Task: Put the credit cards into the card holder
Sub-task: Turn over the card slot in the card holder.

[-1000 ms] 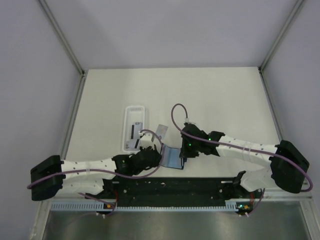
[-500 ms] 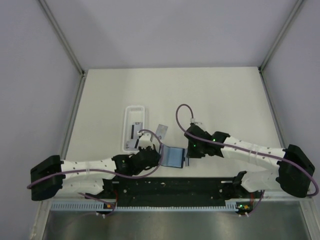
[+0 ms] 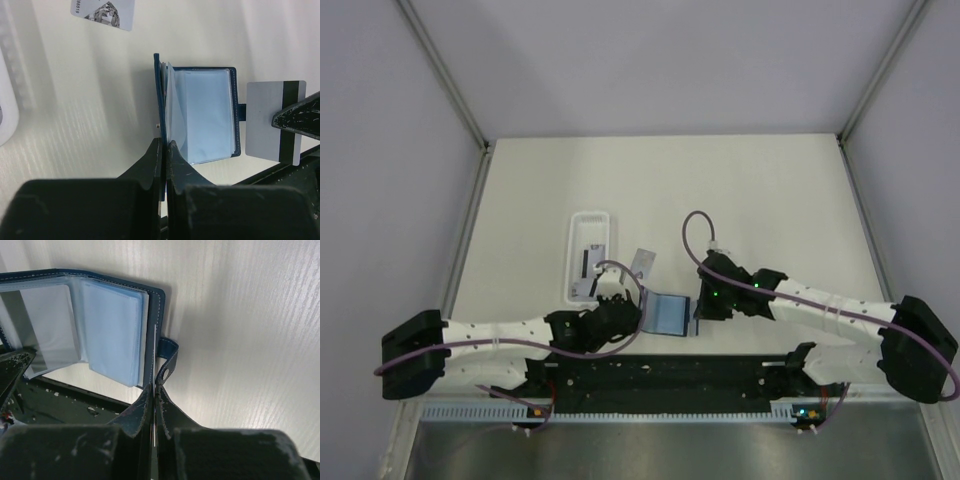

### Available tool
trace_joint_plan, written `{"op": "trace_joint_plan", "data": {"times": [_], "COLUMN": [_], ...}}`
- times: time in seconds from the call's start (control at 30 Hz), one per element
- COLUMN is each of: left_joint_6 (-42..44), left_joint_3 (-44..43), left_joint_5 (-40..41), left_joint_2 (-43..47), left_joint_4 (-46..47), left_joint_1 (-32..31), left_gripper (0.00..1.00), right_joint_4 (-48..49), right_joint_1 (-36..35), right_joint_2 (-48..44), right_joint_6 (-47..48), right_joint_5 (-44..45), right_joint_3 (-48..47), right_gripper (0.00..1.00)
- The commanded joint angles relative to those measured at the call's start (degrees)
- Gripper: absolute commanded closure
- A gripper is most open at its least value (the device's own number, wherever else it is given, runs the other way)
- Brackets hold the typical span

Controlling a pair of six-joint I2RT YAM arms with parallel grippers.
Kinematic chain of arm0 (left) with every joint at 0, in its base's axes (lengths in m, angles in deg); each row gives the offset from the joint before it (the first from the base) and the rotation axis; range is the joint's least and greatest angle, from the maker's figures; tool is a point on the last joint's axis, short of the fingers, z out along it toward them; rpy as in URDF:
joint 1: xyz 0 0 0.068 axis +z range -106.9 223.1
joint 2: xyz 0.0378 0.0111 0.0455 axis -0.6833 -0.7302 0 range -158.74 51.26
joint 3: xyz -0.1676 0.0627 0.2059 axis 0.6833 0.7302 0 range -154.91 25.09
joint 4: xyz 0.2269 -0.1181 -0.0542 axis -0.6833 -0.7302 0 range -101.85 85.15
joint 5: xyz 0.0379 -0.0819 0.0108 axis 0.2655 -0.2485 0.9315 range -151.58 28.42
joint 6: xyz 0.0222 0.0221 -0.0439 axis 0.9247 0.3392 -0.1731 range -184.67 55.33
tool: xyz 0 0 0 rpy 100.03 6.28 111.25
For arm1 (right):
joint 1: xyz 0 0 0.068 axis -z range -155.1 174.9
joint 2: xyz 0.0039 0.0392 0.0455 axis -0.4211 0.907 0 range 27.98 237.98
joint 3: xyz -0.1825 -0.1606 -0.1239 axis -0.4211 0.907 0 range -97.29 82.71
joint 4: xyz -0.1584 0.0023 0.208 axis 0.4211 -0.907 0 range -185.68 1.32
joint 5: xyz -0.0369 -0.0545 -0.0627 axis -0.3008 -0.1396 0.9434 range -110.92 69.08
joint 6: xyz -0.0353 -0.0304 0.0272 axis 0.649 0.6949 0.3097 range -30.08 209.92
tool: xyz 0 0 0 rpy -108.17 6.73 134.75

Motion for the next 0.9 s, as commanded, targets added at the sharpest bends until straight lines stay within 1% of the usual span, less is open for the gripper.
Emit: {"op": "trace_joint_plan", "data": {"times": [0.0,0.33,0.37,0.6,0.8,0.83,0.87], "left_joint_6": [-1.5,-1.9,-1.9,-2.0,-2.3,-2.5,-2.7], "left_joint_3": [-1.4,-1.3,-1.3,-1.2,-0.9,-0.9,-0.9], "left_joint_5": [2.1,3.1,3.2,3.1,3.1,3.3,3.6], "left_joint_2": [-0.5,-0.3,-0.2,-0.6,-0.5,-0.6,-0.6], "left_joint_4": [-0.9,-1.4,-1.4,-1.3,-1.3,-1.5,-1.9], "left_joint_1": [-0.8,-1.0,-1.0,-1.0,-1.0,-1.0,-1.0], "left_gripper": [1.0,1.0,1.0,1.0,1.0,0.98,0.93], "right_joint_4": [4.2,5.1,5.3,5.4,7.9,7.9,7.9], "right_joint_1": [1.0,2.0,2.1,2.7,2.8,2.8,2.9], "right_joint_2": [-2.8,-1.8,-1.6,0.4,2.2,2.3,2.5], "right_joint_6": [-1.0,-0.5,-0.4,-0.3,-0.5,-0.4,-0.4], "right_joint_5": [-2.6,-3.0,-4.4,-3.7,-4.7,-4.5,-4.6], "right_joint_3": [0.9,1.4,1.5,2.2,3.4,3.4,3.5], "right_gripper": [1.0,1.0,1.0,1.0,1.0,1.0,1.0]}}
